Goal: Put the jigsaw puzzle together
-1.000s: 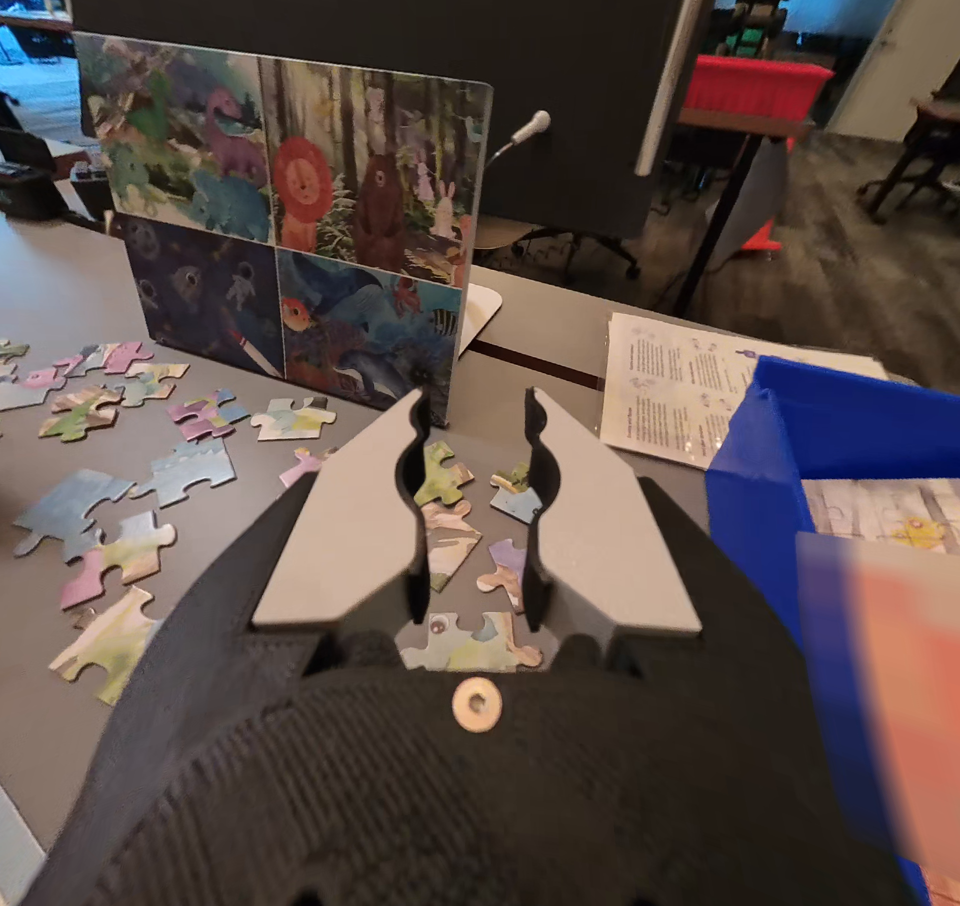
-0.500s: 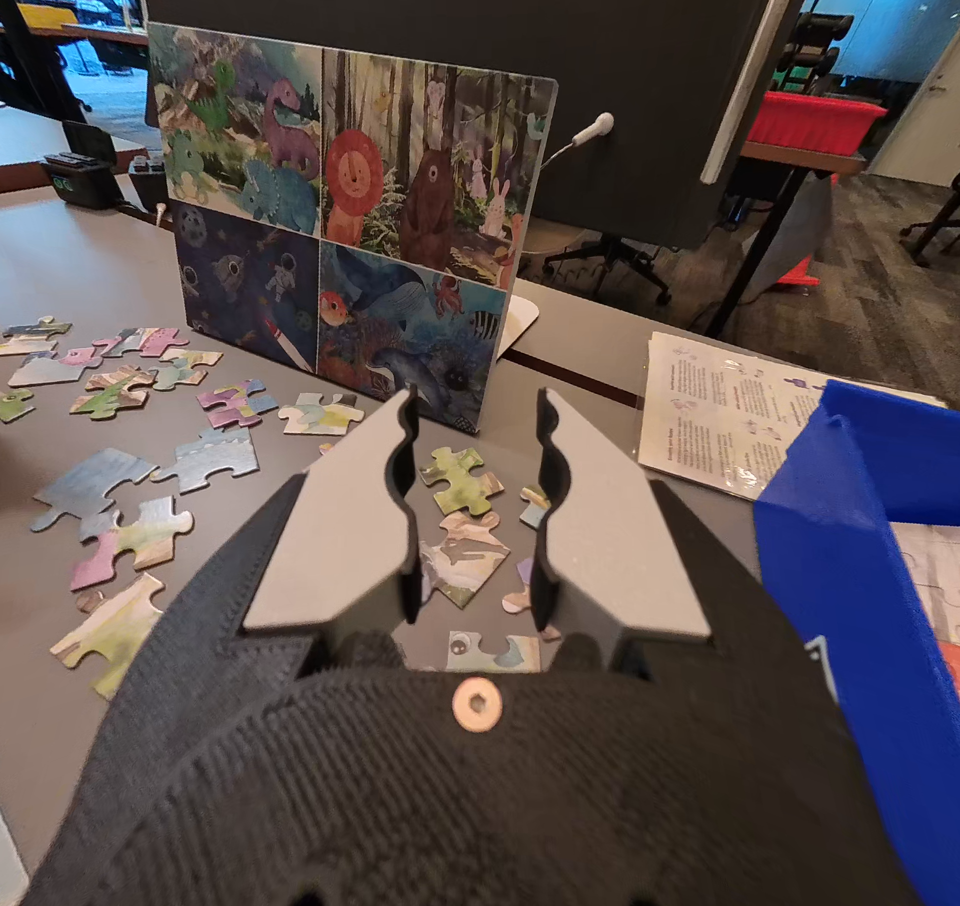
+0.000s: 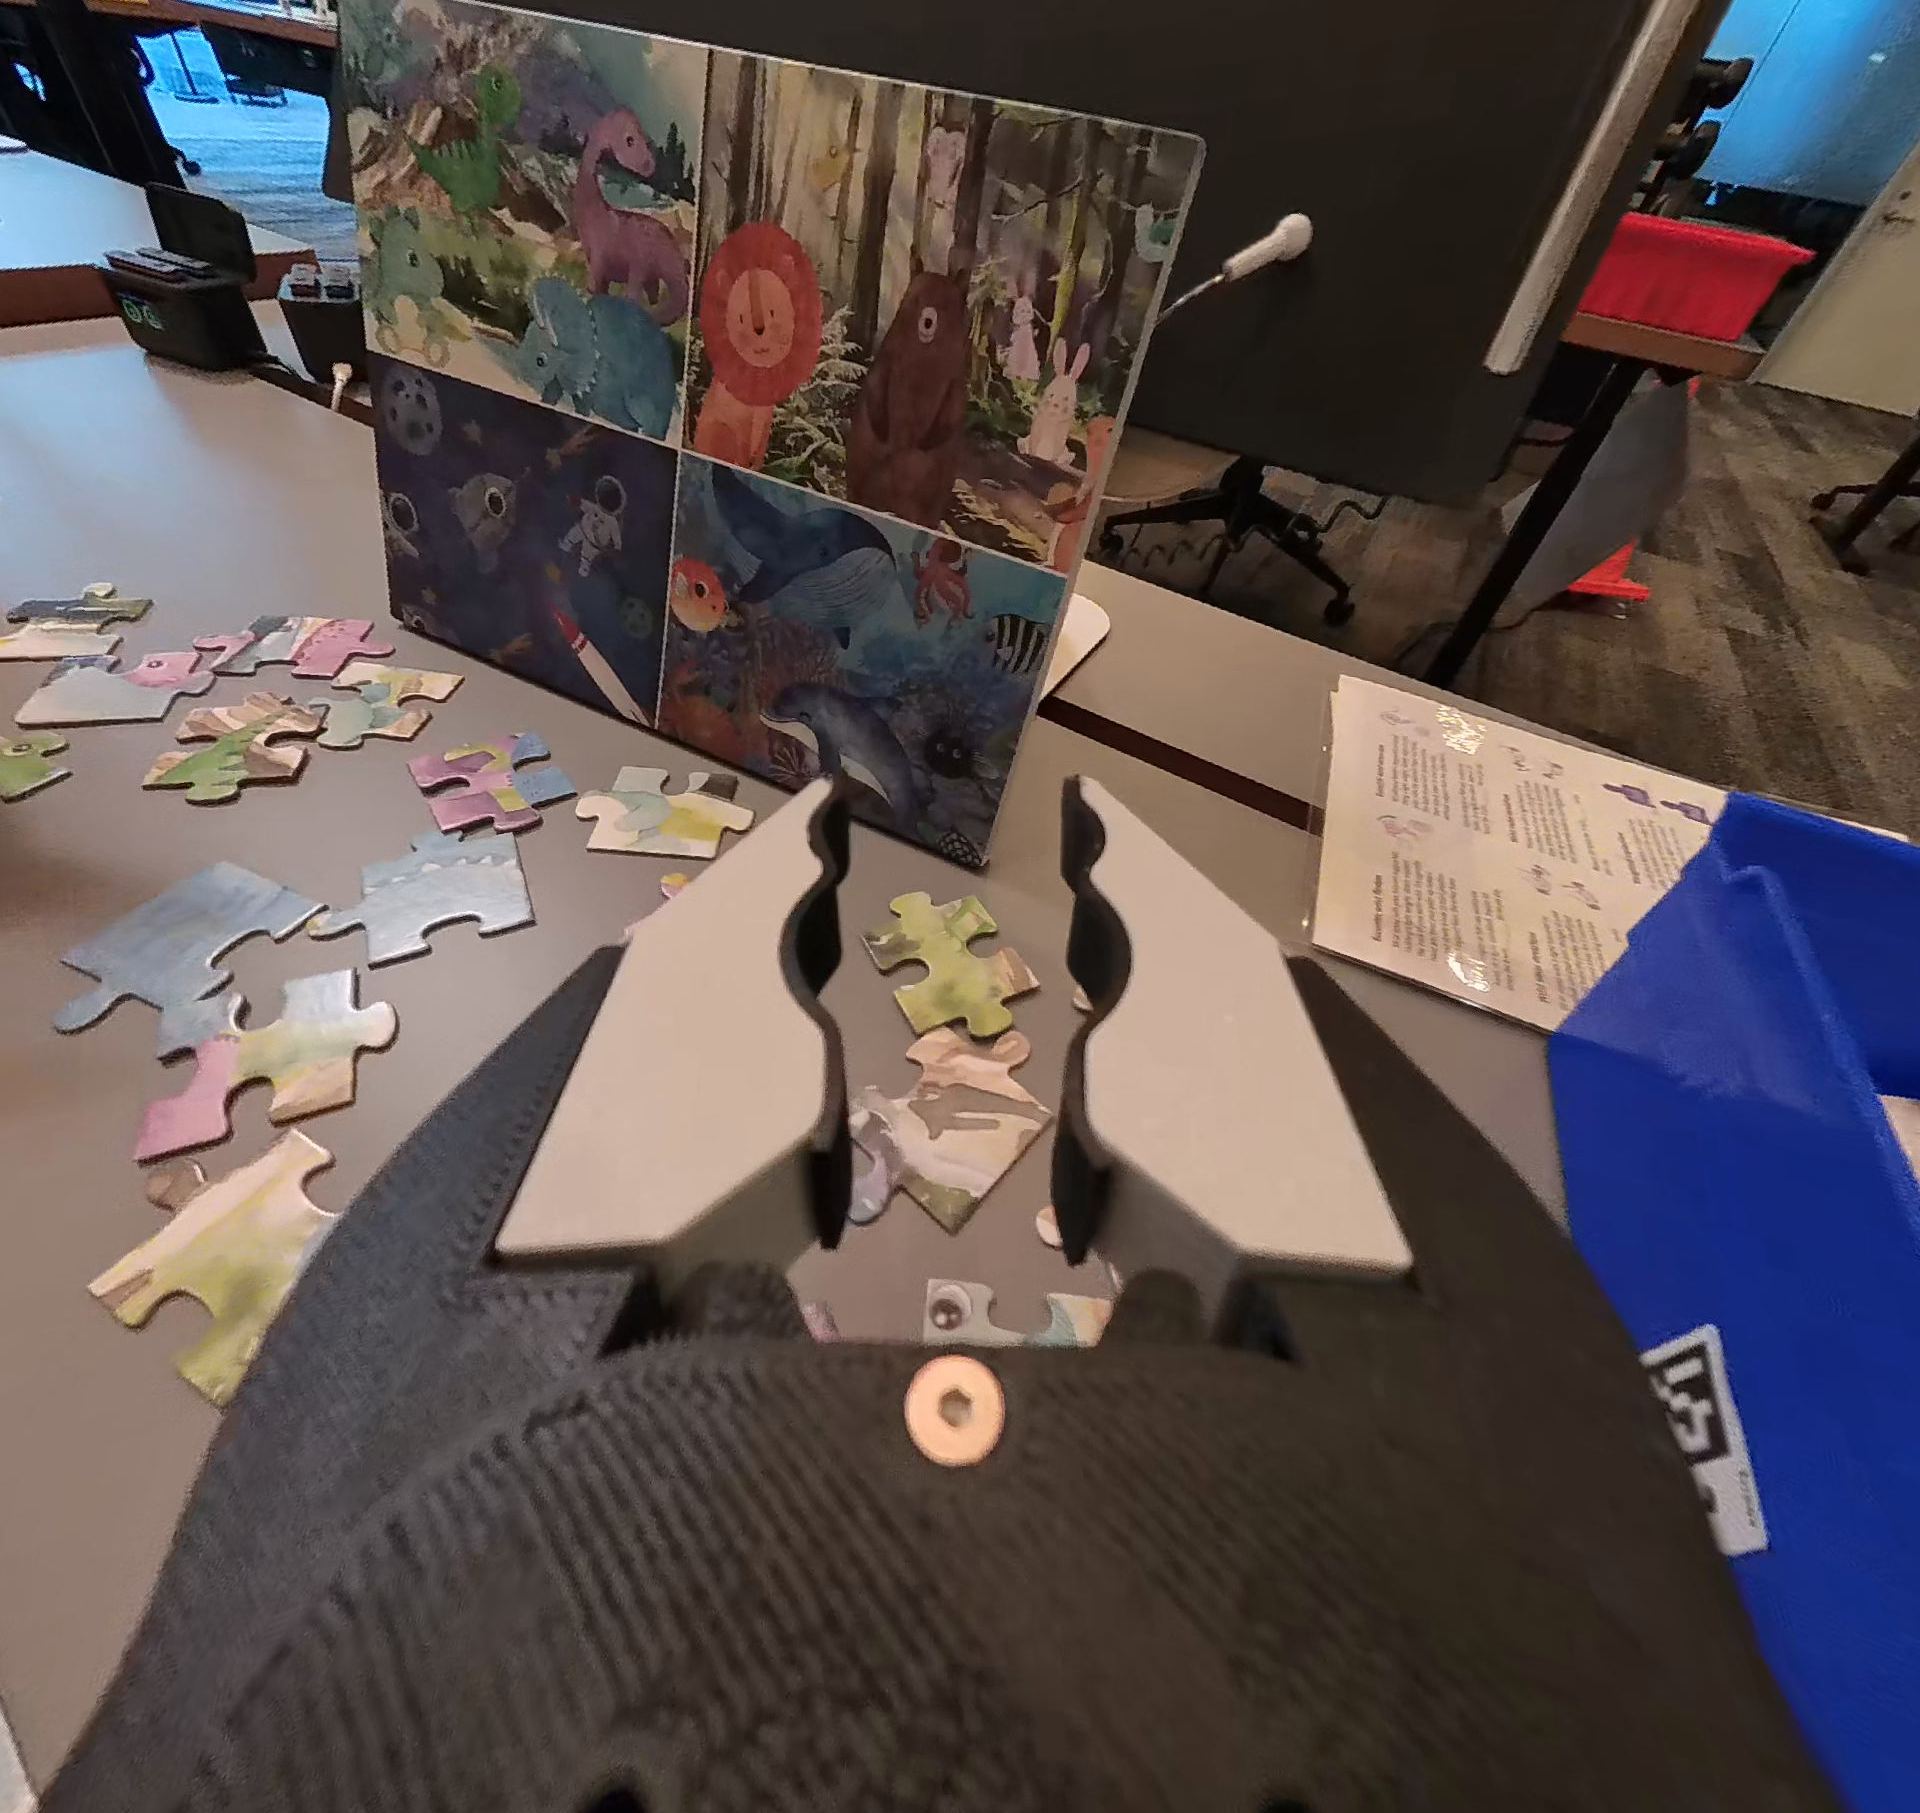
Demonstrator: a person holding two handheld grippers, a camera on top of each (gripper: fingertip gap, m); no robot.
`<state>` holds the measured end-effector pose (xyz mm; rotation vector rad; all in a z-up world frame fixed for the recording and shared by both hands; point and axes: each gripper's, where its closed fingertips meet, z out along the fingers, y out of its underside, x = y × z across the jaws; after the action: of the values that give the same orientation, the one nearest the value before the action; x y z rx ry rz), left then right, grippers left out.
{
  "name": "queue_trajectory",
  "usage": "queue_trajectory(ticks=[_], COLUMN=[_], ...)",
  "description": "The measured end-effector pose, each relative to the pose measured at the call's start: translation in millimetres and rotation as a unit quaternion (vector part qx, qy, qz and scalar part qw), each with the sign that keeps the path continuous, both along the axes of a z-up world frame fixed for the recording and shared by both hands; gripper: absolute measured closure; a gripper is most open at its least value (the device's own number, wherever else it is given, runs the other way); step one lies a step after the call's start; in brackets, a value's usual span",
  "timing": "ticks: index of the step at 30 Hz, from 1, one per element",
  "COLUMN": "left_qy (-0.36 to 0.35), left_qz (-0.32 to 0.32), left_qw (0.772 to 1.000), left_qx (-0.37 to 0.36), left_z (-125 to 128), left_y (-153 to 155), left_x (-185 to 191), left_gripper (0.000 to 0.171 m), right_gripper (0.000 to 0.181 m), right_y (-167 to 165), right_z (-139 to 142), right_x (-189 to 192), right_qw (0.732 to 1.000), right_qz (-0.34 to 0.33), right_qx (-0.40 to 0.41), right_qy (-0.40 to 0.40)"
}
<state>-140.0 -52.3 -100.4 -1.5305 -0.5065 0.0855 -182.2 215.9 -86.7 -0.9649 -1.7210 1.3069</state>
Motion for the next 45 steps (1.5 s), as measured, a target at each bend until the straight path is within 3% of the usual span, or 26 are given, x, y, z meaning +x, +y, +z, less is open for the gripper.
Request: queue_trajectory(ticks=[15, 27, 38, 45], left_qy=[0.057, 0.015, 0.031, 0.028], left_qz=[0.058, 0.092, 0.11, 0.124], left_qw=[0.996, 0.996, 0.993, 0.992], left_qx=[-0.034, -0.007, -0.011, 0.005], left_z=[1.2, -7.0, -2.0, 2.7], left_y=[-15.5, -32.6, -37.6, -46.7], left_x=[-8.2, -23.7, -25.7, -29.6], left_gripper=[0.158, 0.157, 0.157, 0.157], right_gripper=[0.144, 0.144, 0.145, 0.145], right_y=[-31.2, -36.6, -28.0, -29.8], right_z=[-38.3, -37.2, -29.2, -7.6], right_x=[4.2, 5.0, 5.2, 17.7], right_qw=[0.998, 0.998, 0.999, 0.997], right_qz=[0.037, 0.043, 0.032, 0.047], right_qx=[0.015, 0.014, 0.004, -0.052], right_qy=[-0.044, -0.043, -0.034, -0.016])
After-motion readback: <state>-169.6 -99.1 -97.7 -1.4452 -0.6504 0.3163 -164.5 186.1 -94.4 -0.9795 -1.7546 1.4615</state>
